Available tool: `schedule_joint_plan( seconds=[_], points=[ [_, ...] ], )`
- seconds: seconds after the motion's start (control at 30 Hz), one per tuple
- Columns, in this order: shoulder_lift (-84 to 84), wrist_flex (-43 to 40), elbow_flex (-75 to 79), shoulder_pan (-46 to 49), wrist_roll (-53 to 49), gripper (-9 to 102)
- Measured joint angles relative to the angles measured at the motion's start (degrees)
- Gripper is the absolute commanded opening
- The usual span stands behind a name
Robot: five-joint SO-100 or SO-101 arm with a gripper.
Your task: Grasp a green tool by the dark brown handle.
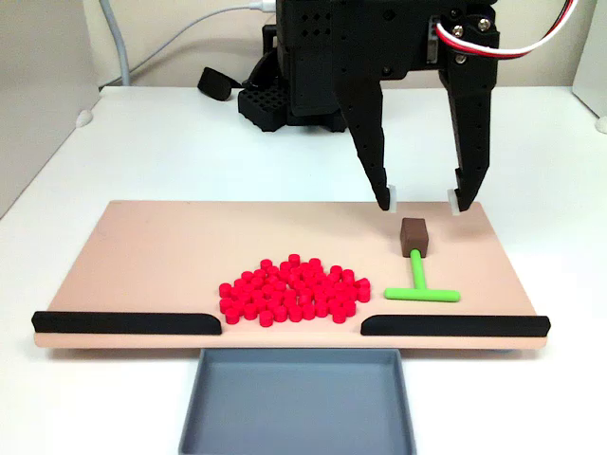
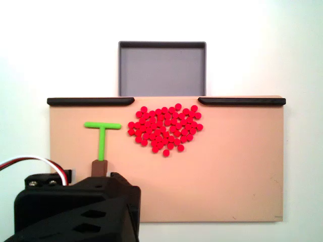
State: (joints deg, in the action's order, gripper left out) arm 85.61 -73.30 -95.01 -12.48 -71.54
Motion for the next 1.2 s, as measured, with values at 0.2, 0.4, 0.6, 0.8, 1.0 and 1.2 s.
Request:
schedule_joint_plan(
  seconds=[0.2,0.4,0.6,0.8,1.0,1.2],
  points=[
    [-1.8,0.0,0.0,0.0,-2.1,19],
    [-2.9,0.0,0.0,0.0,-5.4,19],
    [-3.0,0.0,0.1,0.0,-7.1,19],
    [-4.3,0.0,1.9,0.5,-7.3,18],
    [-6.0,0.0,2.9,1.0,-7.3,18],
    [-7.0,0.0,3.7,1.0,-7.3,17]
  ],
)
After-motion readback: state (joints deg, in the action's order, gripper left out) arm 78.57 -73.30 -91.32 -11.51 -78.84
